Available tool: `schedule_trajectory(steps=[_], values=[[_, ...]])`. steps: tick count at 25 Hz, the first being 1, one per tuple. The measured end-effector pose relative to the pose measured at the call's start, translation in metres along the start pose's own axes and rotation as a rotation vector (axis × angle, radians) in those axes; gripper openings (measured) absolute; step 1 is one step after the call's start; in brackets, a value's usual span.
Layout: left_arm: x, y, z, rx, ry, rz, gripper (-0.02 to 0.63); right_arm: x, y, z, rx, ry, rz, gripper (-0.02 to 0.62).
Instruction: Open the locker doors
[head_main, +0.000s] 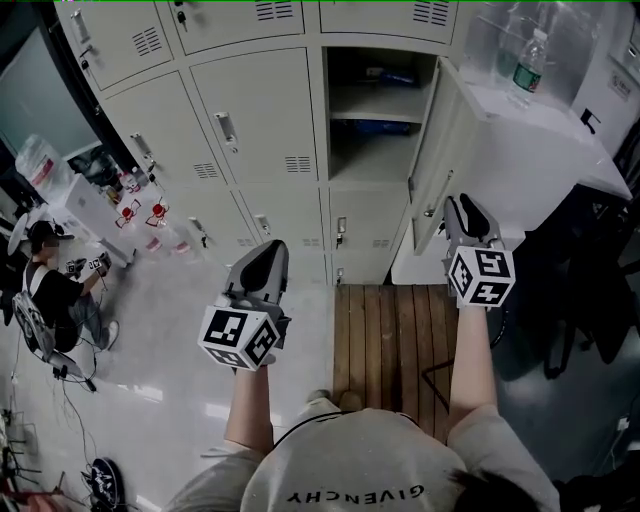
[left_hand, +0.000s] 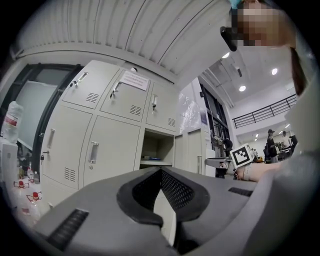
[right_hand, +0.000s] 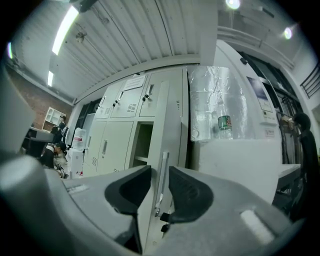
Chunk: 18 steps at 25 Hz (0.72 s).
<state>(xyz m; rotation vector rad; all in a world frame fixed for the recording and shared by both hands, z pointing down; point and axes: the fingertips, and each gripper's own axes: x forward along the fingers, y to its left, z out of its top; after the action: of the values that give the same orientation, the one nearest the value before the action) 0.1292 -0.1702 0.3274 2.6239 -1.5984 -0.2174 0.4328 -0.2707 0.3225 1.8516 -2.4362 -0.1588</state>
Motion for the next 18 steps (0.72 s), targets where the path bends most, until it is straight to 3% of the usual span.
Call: schedule_trajectory(steps=[18], values=[[-0.018,-0.004,-0.001,0.009,0.006,0.025,-0.002,-0.014,-0.046,-0.006,0.029,0.014,-0.132,0.079]])
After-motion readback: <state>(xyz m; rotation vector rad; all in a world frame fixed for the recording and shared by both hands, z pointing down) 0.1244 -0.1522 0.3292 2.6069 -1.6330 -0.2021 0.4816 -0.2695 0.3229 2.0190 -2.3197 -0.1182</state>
